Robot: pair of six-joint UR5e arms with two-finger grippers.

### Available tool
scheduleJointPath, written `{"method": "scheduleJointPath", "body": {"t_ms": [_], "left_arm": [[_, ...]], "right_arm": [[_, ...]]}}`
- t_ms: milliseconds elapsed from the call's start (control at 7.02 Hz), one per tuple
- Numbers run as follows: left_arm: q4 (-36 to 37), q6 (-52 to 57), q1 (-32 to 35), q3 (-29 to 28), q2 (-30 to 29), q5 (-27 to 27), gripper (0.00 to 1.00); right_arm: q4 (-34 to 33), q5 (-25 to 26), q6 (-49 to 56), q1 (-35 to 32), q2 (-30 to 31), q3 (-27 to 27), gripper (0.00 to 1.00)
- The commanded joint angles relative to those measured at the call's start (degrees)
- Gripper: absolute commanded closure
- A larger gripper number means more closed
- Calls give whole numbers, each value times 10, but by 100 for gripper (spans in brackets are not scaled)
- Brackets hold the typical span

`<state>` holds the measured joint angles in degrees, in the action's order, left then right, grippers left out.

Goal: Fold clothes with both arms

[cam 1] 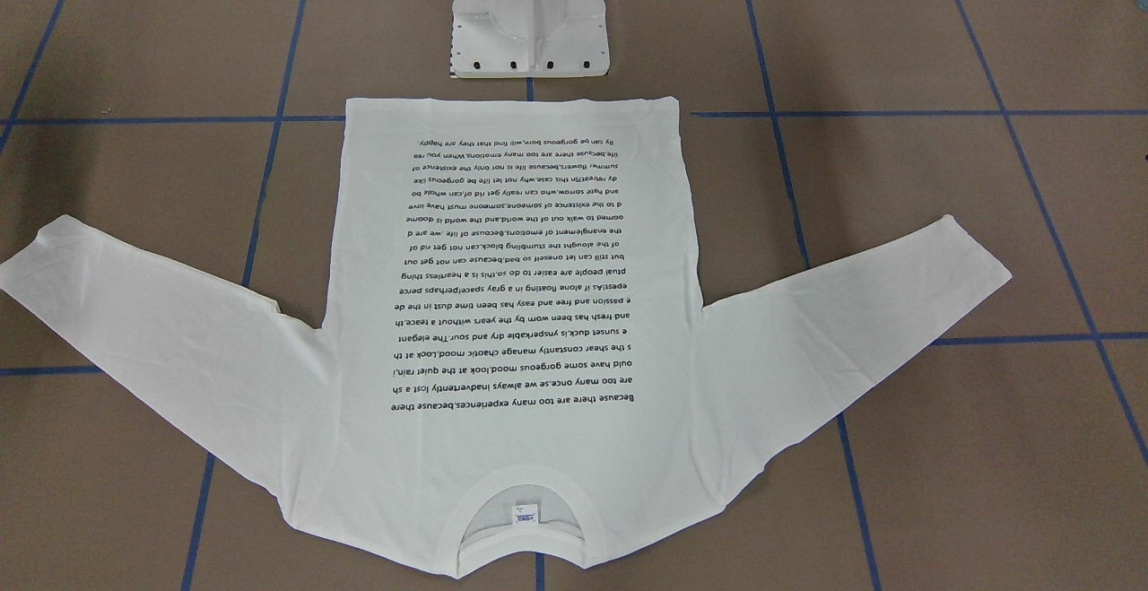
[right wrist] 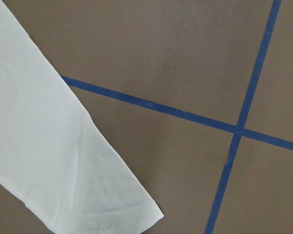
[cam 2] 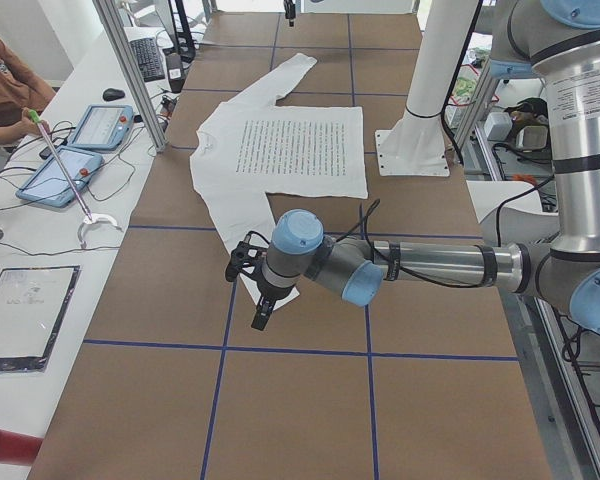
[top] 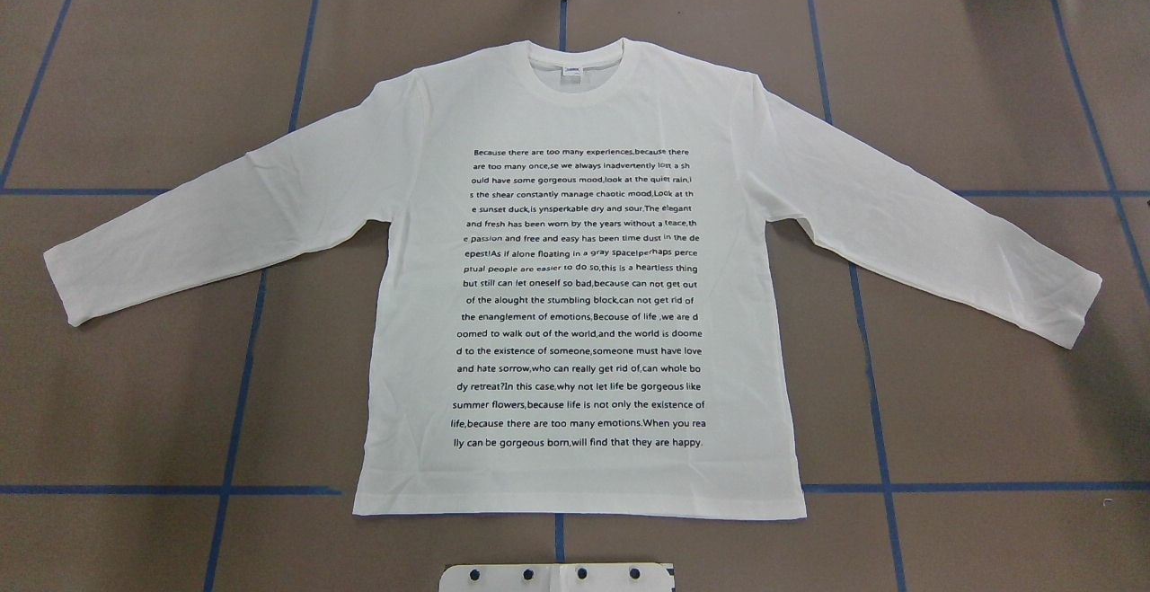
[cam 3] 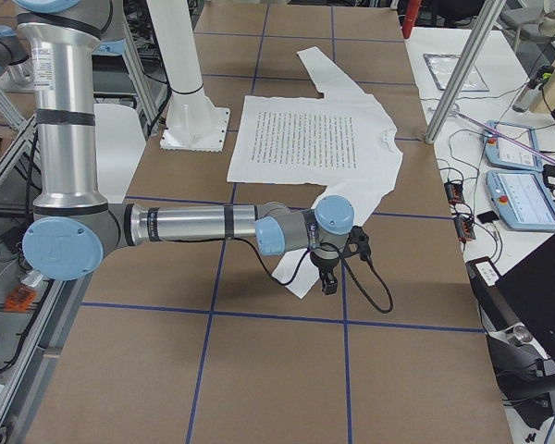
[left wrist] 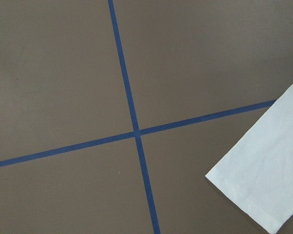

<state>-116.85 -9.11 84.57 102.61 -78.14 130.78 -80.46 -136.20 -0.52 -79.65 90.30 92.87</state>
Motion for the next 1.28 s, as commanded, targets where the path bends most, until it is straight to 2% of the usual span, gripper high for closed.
{"method": "scheduleJointPath", "body": {"t_ms": [0,143,285,570,855,1140], "left_arm": [[0,-4,-4,2,3,0,0],[0,-5,-4,3,3,0,0],[-1,-5,-4,5,-1,0,0],[-13,-4,-4,7,-1,-1,0],[-13,-4,-4,7,0,-1,0],[-14,-4,-4,7,-1,-1,0]], "right_arm": [[1,-4,-60,26,0,-1,0],[24,-3,-82,38,0,-2,0],[74,-1,-142,61,6,-7,0],[209,22,-323,112,31,-21,1],[341,31,-561,155,57,-26,1],[387,45,-612,165,77,-65,5]]}}
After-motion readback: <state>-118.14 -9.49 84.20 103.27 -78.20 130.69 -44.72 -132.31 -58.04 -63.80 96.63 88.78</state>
